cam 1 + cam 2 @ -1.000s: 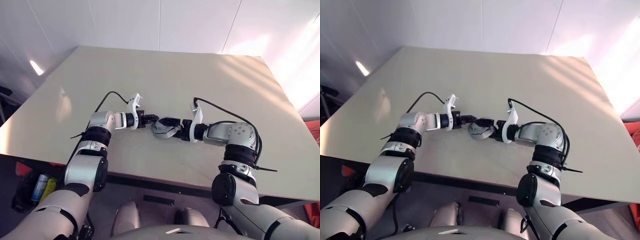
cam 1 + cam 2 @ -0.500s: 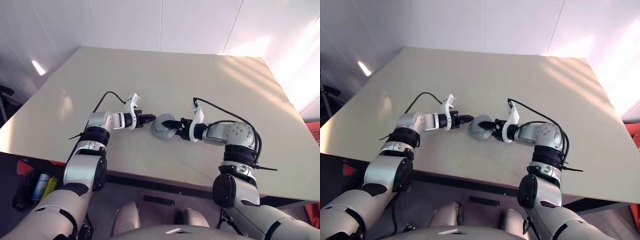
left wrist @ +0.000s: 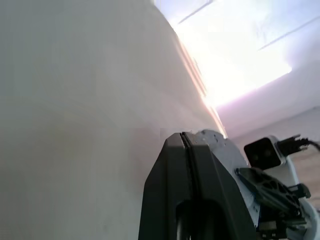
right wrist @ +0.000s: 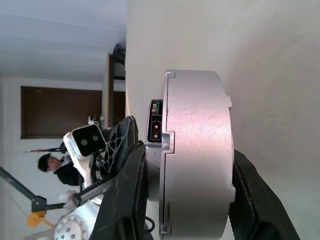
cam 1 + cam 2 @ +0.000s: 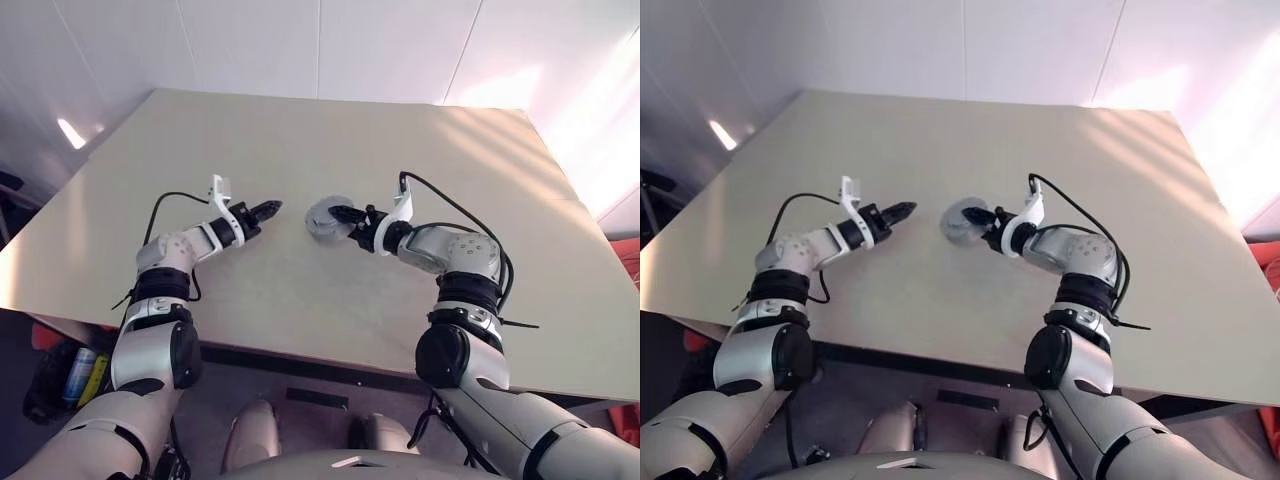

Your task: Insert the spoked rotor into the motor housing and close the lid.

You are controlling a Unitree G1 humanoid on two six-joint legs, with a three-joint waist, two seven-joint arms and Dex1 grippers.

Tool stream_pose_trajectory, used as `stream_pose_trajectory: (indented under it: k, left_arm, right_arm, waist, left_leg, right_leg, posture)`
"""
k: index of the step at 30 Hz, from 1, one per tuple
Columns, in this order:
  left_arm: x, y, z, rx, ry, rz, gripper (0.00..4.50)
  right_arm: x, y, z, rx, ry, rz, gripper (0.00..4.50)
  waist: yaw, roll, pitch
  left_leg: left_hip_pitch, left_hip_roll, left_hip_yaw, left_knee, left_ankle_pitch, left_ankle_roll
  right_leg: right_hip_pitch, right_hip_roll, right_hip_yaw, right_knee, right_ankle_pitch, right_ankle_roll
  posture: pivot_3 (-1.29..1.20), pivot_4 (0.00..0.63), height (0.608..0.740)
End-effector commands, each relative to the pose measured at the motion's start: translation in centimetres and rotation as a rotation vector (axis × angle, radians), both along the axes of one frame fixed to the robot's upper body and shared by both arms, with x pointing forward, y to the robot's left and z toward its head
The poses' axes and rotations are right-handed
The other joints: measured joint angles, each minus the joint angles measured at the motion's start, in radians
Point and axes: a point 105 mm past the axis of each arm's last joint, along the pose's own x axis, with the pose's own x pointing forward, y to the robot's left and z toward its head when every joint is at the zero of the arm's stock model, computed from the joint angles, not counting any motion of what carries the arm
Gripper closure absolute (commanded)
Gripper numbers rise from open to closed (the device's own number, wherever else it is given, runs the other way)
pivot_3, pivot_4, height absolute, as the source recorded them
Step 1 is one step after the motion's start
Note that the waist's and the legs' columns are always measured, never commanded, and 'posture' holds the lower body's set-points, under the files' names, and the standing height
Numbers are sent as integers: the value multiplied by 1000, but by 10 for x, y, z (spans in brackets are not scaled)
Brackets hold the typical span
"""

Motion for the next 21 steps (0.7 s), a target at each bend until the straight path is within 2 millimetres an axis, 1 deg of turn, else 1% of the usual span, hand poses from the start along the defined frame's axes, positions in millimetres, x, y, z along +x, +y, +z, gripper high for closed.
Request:
stream_pose_trajectory:
  k: [1,3,6,9,11,15,18,21]
  left_arm:
    - [0,26,19,-81,-42,102,4326]
    - [-4,33,15,-97,-34,130,3945]
    - [-9,39,15,-112,-43,159,2971]
    - [-13,44,13,-106,-39,177,1975]
    - [-14,43,11,-113,-26,169,1304]
    - [-21,33,16,-260,28,80,18]
    - [-34,17,32,-359,4,-60,18]
    - [-38,6,32,-395,26,-120,18]
  right_arm:
    - [6,14,48,131,-136,45,2455]
    - [4,21,57,152,-165,75,2455]
    - [3,26,59,145,-172,93,2455]
    - [5,27,59,141,-167,94,2455]
    - [5,29,61,152,-168,103,2455]
    - [3,34,65,175,-165,131,2455]
    - [3,36,66,177,-164,136,2455]
    - [1,38,68,188,-170,146,2455]
  waist:
    - [1,0,0]
    - [1,0,0]
    - [2,0,0]
    - [4,0,0]
    - [6,0,0]
    - [2,0,0]
    - [1,0,0]
    - [1,0,0]
  left_leg:
    - [-1,0,0,1,0,0]
    - [-2,1,0,3,-1,1]
    - [-3,3,0,5,-1,1]
    - [-2,4,0,8,-1,0]
    - [-3,4,-1,9,0,0]
    - [-2,4,-1,11,1,-2]
    - [-2,4,-1,11,1,-3]
    - [-2,4,-1,11,1,-3]
  right_leg:
    - [0,0,-1,0,0,0]
    - [0,0,-2,0,0,0]
    - [0,0,-3,2,0,0]
    - [1,0,-4,4,0,0]
    - [1,0,-4,5,0,0]
    - [1,0,-3,5,0,0]
    - [1,0,-3,6,0,0]
    - [1,0,-3,7,0,0]
  posture:
    - [0,0,740]
    - [0,0,740]
    - [0,0,740]
    - [0,0,740]
    - [0,0,740]
    - [0,0,740]
    - [0,0,740]
    - [0,0,740]
